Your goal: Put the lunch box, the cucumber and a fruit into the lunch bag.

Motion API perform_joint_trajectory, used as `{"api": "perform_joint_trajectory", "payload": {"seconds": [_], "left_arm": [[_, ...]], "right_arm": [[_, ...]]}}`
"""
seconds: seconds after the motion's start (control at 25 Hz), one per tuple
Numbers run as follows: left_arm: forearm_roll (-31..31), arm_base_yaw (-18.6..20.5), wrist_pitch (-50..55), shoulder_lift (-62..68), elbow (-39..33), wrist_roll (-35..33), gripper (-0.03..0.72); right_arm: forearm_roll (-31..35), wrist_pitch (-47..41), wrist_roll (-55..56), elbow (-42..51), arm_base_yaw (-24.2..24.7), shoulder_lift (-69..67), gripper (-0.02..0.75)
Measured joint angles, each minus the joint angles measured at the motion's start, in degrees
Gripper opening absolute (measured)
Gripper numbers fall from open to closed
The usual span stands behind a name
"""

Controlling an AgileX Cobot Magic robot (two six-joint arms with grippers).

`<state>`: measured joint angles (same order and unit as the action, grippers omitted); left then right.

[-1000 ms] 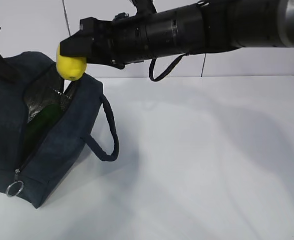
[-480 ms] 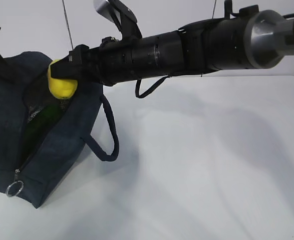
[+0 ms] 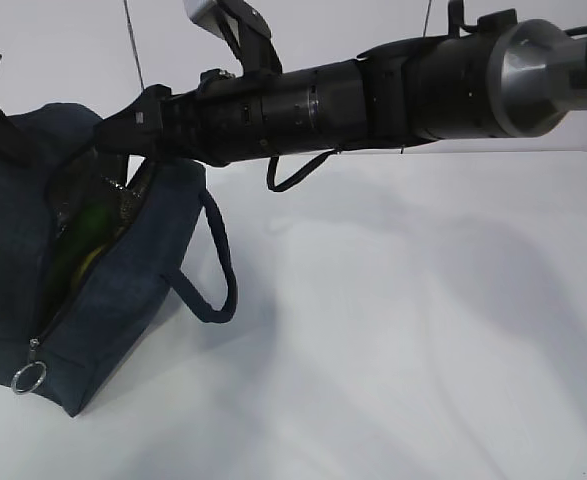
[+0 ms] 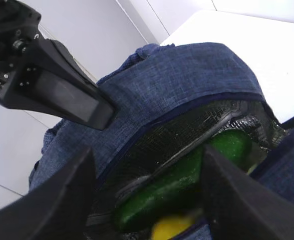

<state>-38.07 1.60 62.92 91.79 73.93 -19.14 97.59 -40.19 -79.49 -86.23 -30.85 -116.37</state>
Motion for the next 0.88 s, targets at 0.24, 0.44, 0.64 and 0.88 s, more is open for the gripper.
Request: {"api": "perform_joint_trajectory", "payload": {"seconds": [0.24,0.44,0.64,0.88], "left_arm": [[0.00,0.00,0.00,0.00,0.00,0.00,0.000],[0.00,0.00,0.00,0.00,0.00,-0.02,0.000],[0.00,0.00,0.00,0.00,0.00,-0.12,0.000],[0.00,0.00,0.00,0.00,0.00,-0.12,0.000]], "right_arm": [[-3.08,-2.11,-1.40,0.00,0.00,0.00,0.473],[-8.14,-3.23,-1.53,0.00,1.26,1.18,0.473],[-19.57,-4.55,0.94,0.00,4.35,4.73,0.473],[-25.48,-7.96,14.29,0.00,6.68,5.86,0.473]]}}
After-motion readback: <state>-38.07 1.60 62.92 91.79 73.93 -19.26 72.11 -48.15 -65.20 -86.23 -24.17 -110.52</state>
